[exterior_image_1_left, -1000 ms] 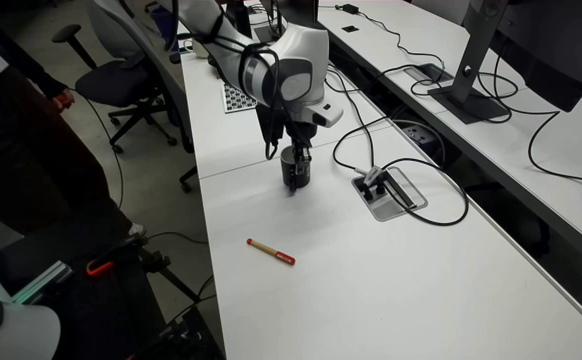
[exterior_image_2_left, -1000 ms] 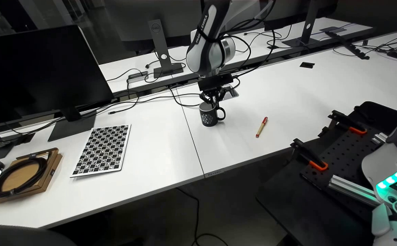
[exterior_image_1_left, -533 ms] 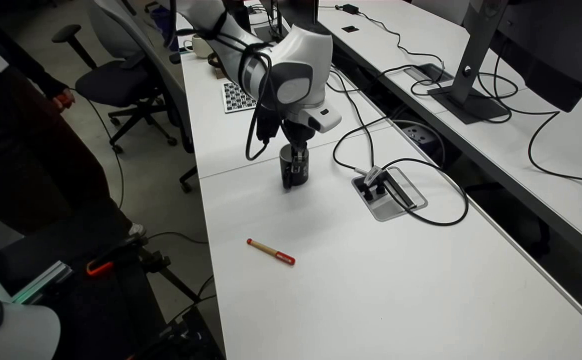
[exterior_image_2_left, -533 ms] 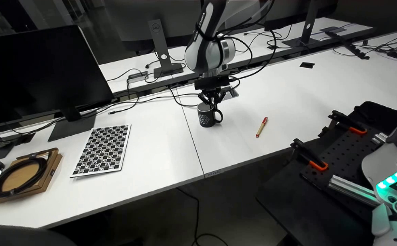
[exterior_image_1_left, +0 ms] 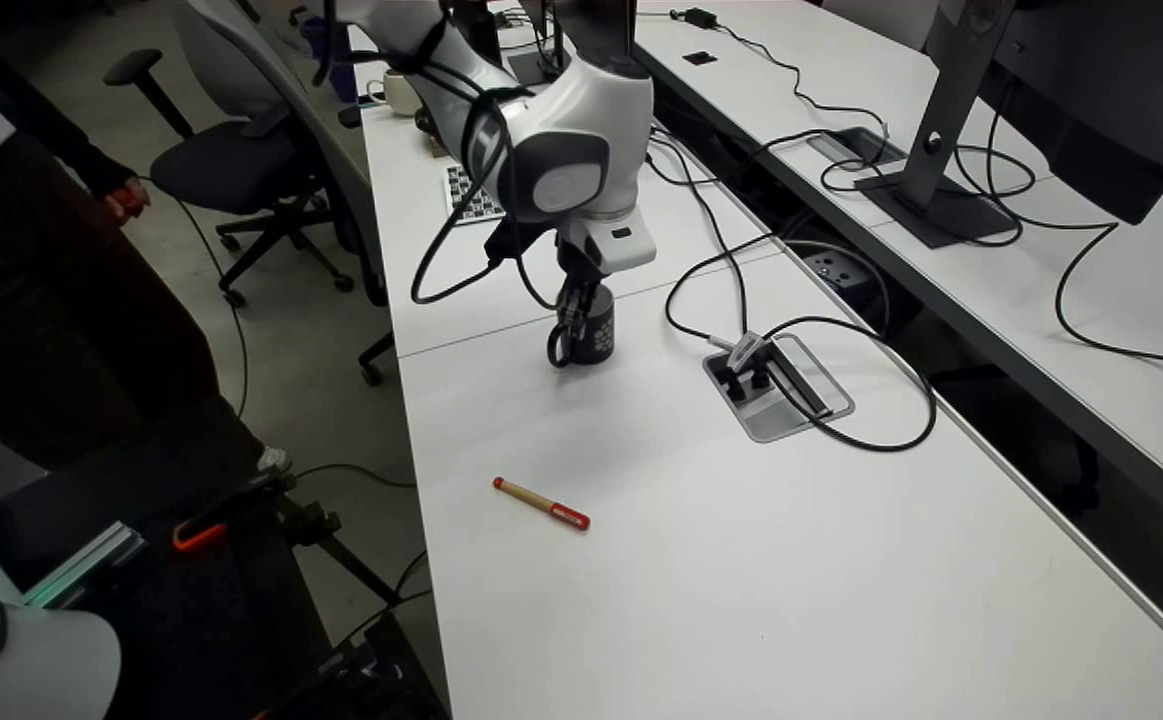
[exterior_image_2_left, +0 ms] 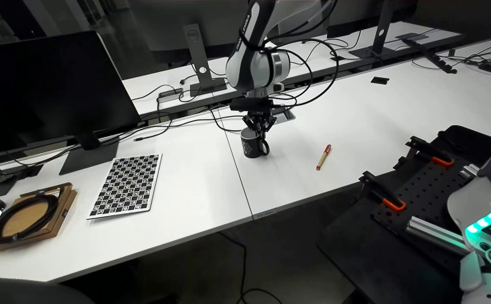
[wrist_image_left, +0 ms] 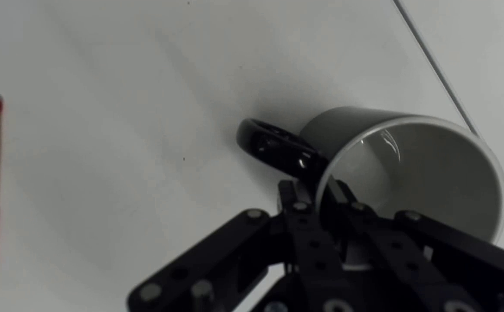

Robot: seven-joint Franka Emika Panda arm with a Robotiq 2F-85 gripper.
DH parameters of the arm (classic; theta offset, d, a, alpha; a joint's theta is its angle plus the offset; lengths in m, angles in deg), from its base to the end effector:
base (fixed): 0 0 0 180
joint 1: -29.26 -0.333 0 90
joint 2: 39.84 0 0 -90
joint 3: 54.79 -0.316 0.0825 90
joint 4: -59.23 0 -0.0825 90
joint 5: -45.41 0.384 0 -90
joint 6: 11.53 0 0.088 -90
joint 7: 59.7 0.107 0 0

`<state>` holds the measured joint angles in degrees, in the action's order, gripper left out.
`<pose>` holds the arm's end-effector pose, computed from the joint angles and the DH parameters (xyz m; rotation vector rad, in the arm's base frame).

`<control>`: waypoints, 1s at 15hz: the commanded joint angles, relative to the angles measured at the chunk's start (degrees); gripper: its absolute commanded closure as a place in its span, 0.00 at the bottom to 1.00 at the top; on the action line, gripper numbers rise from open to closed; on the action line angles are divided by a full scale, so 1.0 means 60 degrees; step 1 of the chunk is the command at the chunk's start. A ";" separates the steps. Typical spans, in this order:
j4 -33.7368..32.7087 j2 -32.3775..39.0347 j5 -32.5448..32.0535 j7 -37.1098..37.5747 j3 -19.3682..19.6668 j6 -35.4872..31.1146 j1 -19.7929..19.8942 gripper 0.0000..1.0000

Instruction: Rotate the black cup on the table clockwise.

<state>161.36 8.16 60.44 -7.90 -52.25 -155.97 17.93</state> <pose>0.6226 0.0946 0.0764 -2.7409 1.4246 0.2116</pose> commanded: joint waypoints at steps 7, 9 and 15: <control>0.0719 -0.0166 0.0169 0.2378 -0.0001 -0.0559 -0.0307 0.97; 0.0727 -0.0175 0.0139 0.2533 -0.0035 -0.0563 -0.0295 0.97; 0.0670 -0.0159 0.0032 0.2760 -0.0026 -0.0489 -0.0323 0.97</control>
<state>164.11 6.89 60.99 6.79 -52.55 -158.68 16.53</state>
